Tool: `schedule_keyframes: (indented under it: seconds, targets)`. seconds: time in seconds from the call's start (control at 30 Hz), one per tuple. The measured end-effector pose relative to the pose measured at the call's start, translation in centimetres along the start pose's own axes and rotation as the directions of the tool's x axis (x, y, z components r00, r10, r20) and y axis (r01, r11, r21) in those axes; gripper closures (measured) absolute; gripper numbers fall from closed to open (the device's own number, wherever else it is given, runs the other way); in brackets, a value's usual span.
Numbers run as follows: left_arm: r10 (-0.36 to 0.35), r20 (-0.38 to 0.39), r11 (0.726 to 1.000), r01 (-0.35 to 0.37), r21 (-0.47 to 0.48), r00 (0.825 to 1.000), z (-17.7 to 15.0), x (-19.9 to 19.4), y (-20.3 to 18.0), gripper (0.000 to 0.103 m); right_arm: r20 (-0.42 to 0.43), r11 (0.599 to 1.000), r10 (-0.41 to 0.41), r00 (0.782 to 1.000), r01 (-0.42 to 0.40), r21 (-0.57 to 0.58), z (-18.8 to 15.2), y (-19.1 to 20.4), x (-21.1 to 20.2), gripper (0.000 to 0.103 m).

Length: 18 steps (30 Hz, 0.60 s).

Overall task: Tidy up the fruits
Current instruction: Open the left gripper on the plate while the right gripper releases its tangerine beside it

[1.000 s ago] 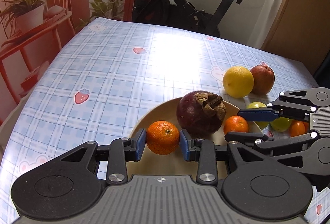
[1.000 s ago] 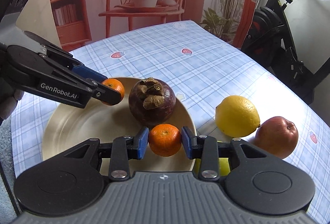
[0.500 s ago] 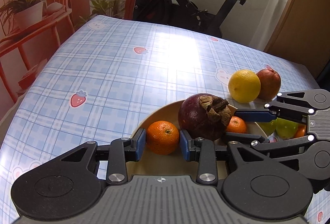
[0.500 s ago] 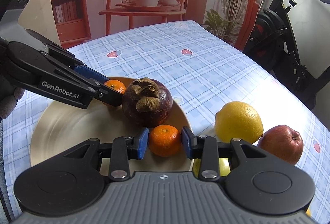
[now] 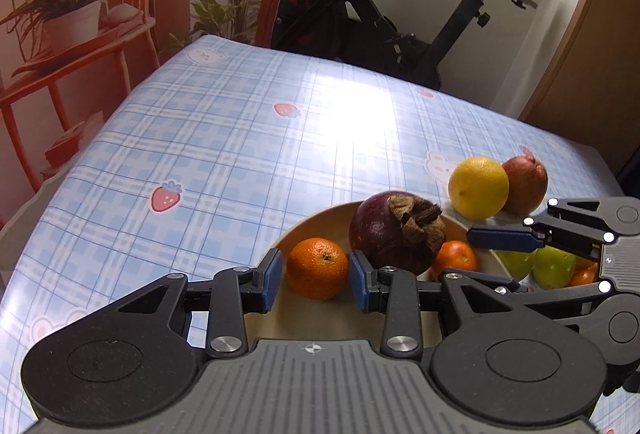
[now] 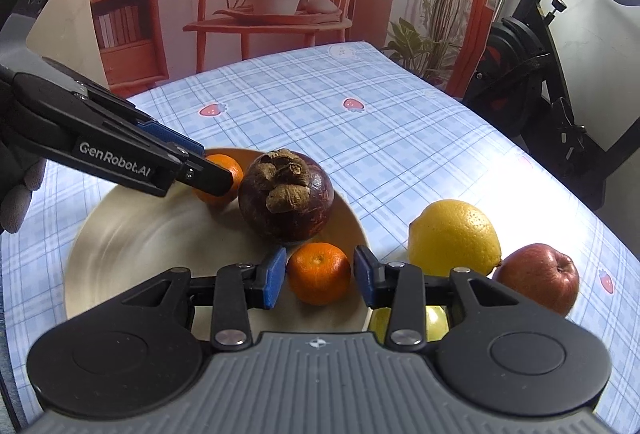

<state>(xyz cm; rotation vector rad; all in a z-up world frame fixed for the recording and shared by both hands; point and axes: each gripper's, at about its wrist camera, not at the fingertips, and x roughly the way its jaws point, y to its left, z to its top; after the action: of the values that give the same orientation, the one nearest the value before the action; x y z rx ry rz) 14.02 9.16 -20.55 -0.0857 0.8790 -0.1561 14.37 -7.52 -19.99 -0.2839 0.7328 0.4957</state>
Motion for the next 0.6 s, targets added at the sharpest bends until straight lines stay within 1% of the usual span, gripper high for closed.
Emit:
schedule_keyframes:
  seconds: [0.13,0.27,0.5,0.6]
  targets:
    - [0.013,0.03,1.0,-0.012,-0.009,0.999,0.3,-1.4,-0.7,0.064,0.041,0.998,-0.013,0.999,0.01,0.068,-0.4,-0.8,-2.3,0.063]
    - [0.016,0.065,1.0,-0.016,0.0,0.998,0.6,-2.7,-2.4,0.064,0.073,0.991,-0.044,0.996,0.034,0.127,-1.5,-1.8,-4.8,0.063]
    - [-0.013,0.092,1.0,0.015,-0.016,0.996,0.6,-3.4,-6.7,0.064,0.092,0.963,-0.118,0.989,0.092,0.252,-5.1,-4.8,-9.1,0.063]
    - [-0.035,0.096,0.999,0.035,-0.006,0.995,0.3,-3.3,-8.8,0.064,0.09,0.942,-0.162,0.983,0.127,0.309,-7.0,-6.5,-10.9,0.063]
